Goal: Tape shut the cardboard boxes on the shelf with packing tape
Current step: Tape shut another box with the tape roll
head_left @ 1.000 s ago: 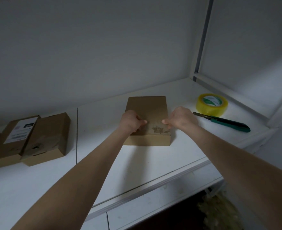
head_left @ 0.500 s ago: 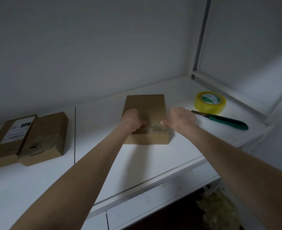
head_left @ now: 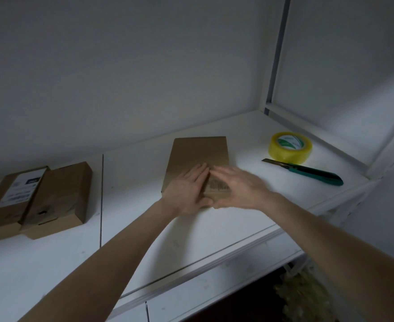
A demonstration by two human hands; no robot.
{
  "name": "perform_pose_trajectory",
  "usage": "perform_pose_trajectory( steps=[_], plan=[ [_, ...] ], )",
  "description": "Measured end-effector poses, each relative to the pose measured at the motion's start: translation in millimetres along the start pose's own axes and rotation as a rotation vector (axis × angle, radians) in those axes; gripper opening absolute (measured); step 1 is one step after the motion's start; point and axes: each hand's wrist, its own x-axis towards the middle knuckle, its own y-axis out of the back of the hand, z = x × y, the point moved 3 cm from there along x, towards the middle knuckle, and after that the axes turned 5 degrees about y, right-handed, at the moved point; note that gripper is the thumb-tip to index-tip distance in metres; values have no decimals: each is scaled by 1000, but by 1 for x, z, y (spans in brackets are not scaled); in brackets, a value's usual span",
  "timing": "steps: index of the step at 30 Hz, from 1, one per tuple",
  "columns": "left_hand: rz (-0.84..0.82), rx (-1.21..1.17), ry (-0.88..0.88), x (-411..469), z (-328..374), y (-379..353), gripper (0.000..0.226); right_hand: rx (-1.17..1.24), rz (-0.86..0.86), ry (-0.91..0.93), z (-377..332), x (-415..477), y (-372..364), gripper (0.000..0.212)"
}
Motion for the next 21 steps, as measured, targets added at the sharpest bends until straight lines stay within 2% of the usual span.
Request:
perform_pose_trajectory(
  steps=[2, 8, 13, 16, 19, 21],
  plan=[
    [-59, 105, 57, 5, -3, -9, 86, -101, -67, 2, 5, 7, -11, 83],
    [-35, 64, 226, 19, -2, -10, 79, -91, -50, -53, 10, 26, -16, 68],
    [8, 109, 338, 9, -2, -15, 81, -57, -51, -125, 6, 21, -19, 69],
    [-17, 76, 458, 8, 4, -11, 88, -52, -79, -192, 4, 24, -16, 78],
    [36, 98, 401, 6, 12, -5, 86, -103, -44, -213, 3, 26, -14, 91],
    [81, 106, 283, 4, 18, -4, 73, -187, -4, -93, -3, 26, -17, 82]
  ],
)
